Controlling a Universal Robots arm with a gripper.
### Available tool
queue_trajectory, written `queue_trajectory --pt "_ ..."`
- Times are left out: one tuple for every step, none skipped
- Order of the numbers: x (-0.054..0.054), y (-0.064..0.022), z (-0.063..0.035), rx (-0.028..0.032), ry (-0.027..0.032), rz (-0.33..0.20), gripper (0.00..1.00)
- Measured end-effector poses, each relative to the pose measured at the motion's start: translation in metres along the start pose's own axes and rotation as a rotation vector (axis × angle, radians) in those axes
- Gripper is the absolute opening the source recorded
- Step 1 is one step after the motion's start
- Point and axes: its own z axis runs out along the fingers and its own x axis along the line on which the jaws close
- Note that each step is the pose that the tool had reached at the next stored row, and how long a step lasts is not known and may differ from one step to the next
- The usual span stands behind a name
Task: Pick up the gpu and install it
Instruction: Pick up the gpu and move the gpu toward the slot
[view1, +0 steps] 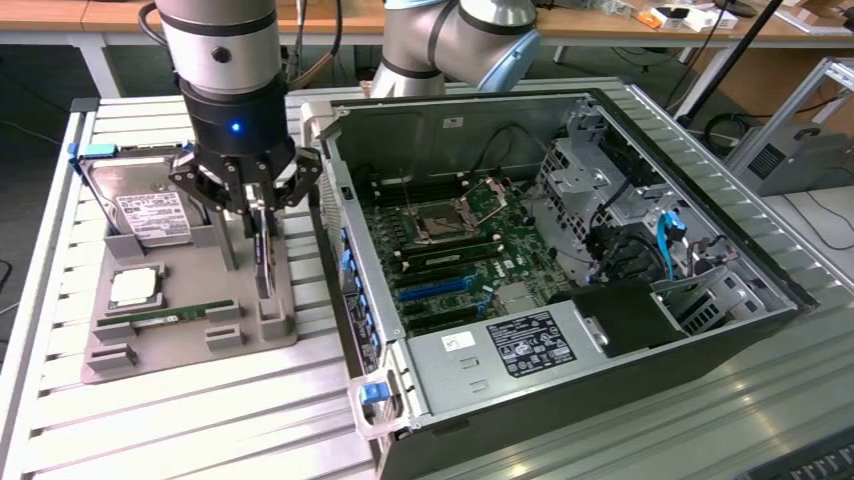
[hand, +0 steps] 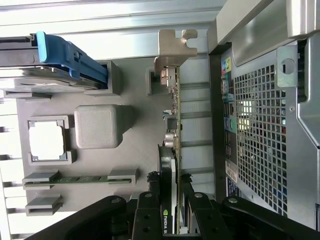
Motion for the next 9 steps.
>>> queue_trajectory --pt "0.0 0.0 -0.0002 0.0 0.0001 0.0 0.27" --pt "0.0 0.0 -0.0005 0.0001 0.0001 0.0 0.27" --pt "0.0 0.0 -0.0007 0.0001 0.0001 0.0 0.27" --pt "0.0 0.0 -0.001 0.0001 0.0001 0.0 0.27" --pt "0.0 0.0 -0.0012 0.0001 0.0001 0.0 0.27" --pt "0.0 0.0 -0.0015 0.0 0.0001 0.0 0.27" --pt "0.0 -0.0001 -0.0017 0.0 0.0 0.0 0.27" --pt "0.0 -0.0001 -0.002 0.0 0.0001 0.0 0.27" --pt "0.0 -0.0001 -0.0022 0.0 0.0001 0.0 0.27"
